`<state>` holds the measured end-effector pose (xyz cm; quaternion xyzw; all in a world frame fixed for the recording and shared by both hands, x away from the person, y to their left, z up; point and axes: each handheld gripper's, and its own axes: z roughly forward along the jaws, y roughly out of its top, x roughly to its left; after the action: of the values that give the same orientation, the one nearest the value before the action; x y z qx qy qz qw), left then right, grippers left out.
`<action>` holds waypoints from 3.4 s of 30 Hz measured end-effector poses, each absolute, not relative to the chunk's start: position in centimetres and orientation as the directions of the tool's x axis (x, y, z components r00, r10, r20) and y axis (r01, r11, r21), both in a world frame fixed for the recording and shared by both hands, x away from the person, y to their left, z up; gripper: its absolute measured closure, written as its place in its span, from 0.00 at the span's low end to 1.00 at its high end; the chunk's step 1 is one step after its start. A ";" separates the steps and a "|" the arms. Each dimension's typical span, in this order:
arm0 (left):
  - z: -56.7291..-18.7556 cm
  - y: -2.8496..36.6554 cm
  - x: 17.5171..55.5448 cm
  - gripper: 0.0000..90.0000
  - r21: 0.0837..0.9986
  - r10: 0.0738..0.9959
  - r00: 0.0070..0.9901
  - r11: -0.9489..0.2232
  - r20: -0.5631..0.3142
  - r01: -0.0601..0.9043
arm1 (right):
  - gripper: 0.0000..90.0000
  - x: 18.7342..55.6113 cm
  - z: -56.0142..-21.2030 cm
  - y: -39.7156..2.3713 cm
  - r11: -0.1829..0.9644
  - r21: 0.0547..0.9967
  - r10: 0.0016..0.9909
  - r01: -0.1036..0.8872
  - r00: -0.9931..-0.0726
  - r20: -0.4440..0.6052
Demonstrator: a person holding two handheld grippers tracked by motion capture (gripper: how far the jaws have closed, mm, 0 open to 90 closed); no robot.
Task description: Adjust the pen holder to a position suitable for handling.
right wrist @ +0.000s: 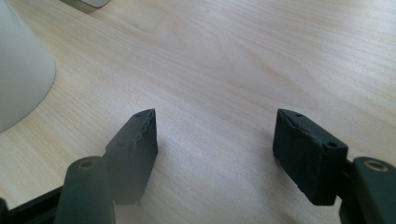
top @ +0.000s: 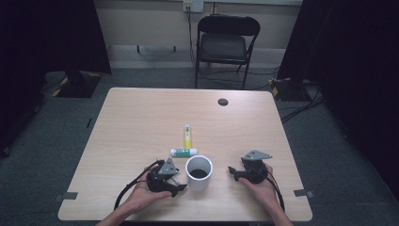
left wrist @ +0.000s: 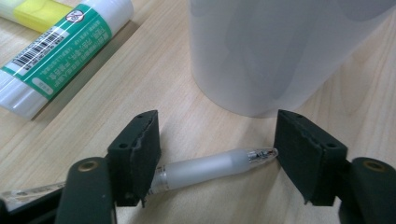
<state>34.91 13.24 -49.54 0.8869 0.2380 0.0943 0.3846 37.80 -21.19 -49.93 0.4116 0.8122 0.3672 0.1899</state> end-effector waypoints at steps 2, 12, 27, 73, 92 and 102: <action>-49.6 13.6 34.7 0.37 0.731 0.499 0.866 -0.584 -0.020 0.353 | 0.34 37.8 -49.9 -21.2 0.391 0.753 0.808 0.530 -0.589 -0.006; -49.2 15.5 34.8 0.40 0.702 0.492 0.871 -0.619 -0.002 0.351 | 0.34 37.8 -49.9 -21.2 0.391 0.753 0.809 0.530 -0.588 -0.006; -49.0 17.9 34.9 0.44 0.691 0.523 0.853 -0.617 0.004 0.375 | 0.34 37.8 -49.9 -21.2 0.390 0.753 0.809 0.530 -0.588 -0.006; -49.3 27.2 35.6 0.23 0.700 0.699 0.705 -0.446 -0.117 0.558 | 0.34 37.8 -49.9 -21.1 0.384 0.751 0.815 0.537 -0.579 -0.003; -48.8 24.7 37.5 0.28 0.691 0.690 0.717 -0.469 -0.101 0.549 | 0.34 37.9 -49.9 -21.1 0.384 0.752 0.815 0.536 -0.579 -0.003; -49.1 23.1 38.8 0.24 0.687 0.693 0.713 -0.468 -0.104 0.556 | 0.34 37.9 -49.9 -21.1 0.384 0.751 0.815 0.537 -0.580 -0.003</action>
<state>38.79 23.08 -49.07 0.8516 0.3667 0.0949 0.3623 37.87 -21.08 -49.92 0.4172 0.8099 0.3659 0.1902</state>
